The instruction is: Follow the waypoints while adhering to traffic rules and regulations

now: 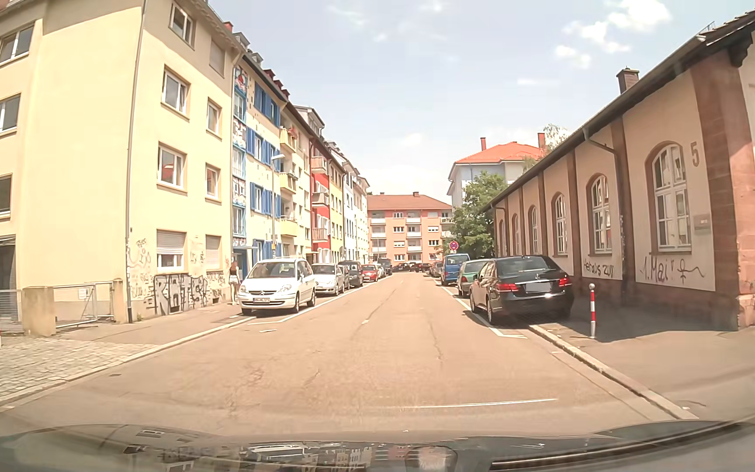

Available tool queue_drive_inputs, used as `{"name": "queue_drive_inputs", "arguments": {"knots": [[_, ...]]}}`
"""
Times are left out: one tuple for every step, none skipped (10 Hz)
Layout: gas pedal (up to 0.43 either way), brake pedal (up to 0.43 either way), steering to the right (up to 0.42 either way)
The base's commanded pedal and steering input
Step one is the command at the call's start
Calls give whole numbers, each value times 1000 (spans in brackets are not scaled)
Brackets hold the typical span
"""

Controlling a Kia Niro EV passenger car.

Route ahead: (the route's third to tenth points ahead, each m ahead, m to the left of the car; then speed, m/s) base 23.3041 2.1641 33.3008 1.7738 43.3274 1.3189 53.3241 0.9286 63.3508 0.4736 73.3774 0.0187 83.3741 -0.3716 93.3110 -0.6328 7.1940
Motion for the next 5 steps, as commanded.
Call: {"name": "queue_drive_inputs", "arguments": {"knots": [[110, 0, 7], [110, 0, 8], [98, 0, 9], [98, 0, 9], [87, 0, 9]]}}
